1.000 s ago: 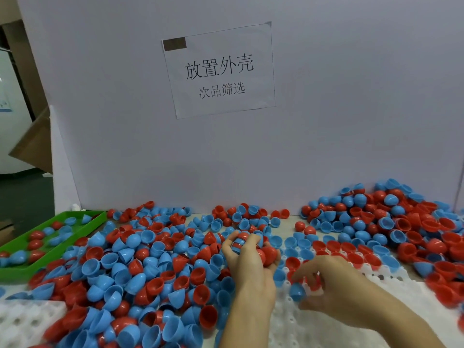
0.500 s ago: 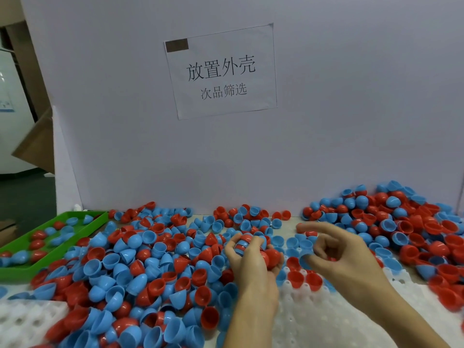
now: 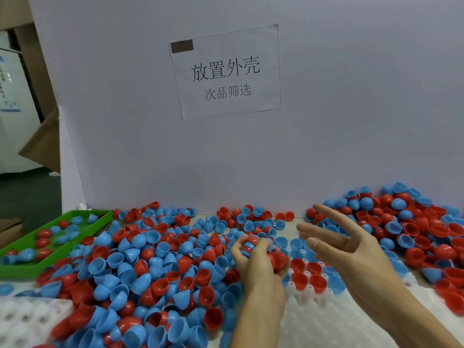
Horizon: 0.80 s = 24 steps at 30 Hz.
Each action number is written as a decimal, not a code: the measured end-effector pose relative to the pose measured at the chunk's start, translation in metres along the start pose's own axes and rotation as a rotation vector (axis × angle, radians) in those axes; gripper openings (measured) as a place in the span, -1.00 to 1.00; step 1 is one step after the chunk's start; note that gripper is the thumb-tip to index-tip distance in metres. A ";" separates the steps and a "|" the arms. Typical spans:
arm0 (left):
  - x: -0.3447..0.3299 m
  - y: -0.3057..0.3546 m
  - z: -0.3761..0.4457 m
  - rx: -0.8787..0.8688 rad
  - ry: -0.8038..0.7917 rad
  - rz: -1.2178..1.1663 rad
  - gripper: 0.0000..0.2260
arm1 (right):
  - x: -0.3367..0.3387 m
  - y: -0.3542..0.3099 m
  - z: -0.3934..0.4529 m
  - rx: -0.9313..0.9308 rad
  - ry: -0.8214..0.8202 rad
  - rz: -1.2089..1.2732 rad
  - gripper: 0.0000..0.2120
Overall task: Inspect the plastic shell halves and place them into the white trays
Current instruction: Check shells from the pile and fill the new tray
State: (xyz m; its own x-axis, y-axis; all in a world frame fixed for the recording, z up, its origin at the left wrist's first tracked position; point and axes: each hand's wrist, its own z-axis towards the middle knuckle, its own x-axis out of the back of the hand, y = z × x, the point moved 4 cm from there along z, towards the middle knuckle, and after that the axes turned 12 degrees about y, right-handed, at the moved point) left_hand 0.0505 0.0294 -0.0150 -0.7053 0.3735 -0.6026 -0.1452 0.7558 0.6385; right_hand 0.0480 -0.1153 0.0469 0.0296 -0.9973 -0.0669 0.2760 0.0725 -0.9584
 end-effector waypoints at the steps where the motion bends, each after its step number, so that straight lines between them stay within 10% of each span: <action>1: 0.000 0.000 -0.001 0.002 -0.006 -0.002 -0.59 | 0.001 0.002 0.001 0.006 0.013 -0.022 -0.48; 13: -0.012 -0.007 -0.017 0.016 -0.428 0.244 -0.70 | -0.010 0.030 0.004 0.210 0.028 -0.439 -0.67; 24: -0.010 -0.007 -0.005 0.060 -0.332 0.115 -0.74 | -0.001 0.035 0.010 -0.081 0.104 0.020 -0.76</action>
State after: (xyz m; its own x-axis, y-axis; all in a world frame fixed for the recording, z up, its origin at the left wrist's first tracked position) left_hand 0.0546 0.0180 -0.0108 -0.4487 0.6051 -0.6576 -0.0296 0.7254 0.6877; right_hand 0.0670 -0.1121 0.0163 -0.0664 -0.9916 -0.1108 0.1982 0.0957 -0.9755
